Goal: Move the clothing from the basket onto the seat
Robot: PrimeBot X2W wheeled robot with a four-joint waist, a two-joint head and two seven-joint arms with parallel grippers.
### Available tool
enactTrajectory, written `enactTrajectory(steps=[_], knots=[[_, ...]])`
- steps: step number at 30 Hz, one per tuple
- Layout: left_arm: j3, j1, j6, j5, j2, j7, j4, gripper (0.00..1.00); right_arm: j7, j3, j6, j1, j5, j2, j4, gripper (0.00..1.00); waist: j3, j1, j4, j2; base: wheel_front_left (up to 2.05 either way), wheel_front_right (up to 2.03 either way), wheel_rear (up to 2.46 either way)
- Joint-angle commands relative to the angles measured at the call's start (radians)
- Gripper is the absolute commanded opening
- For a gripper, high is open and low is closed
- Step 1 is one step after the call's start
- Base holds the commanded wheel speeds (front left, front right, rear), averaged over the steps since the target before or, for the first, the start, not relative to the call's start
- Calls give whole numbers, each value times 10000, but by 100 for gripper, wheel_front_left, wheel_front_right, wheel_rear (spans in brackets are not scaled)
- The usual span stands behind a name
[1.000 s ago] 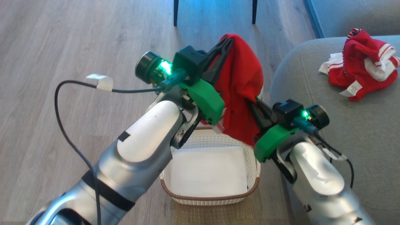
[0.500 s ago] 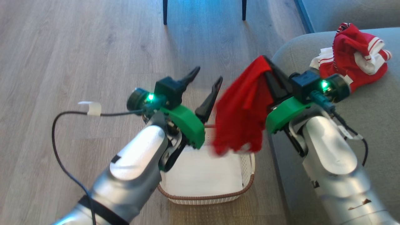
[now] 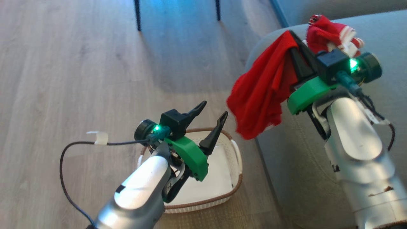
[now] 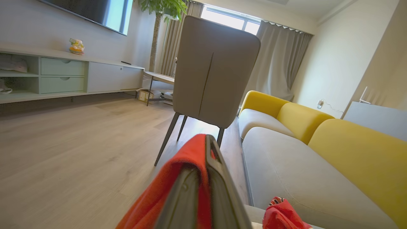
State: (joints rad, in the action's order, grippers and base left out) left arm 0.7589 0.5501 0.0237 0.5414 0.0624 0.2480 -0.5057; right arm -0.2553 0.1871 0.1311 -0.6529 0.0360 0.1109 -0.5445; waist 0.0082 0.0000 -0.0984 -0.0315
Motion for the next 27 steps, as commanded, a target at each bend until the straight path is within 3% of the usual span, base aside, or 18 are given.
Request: enactTrajectory(steps=[1, 18, 27], knots=[[-445, 259, 28, -126, 30, 136, 393, 100, -65, 134, -4, -634, 60, 7, 345, 0, 23, 0, -441, 0, 0, 0, 0], [-806, -351, 141, -715, -115, 137, 1419, 100, -65, 395, -4, -1483, -303, 613, -43, 0, 416, 0, -2900, 0, 0, 0, 0], [-663, -249, 51, -721, -120, 137, 1552, 100, -65, 368, -4, -1627, -364, 708, -94, 0, 658, 0, -3480, 0, 0, 0, 0]])
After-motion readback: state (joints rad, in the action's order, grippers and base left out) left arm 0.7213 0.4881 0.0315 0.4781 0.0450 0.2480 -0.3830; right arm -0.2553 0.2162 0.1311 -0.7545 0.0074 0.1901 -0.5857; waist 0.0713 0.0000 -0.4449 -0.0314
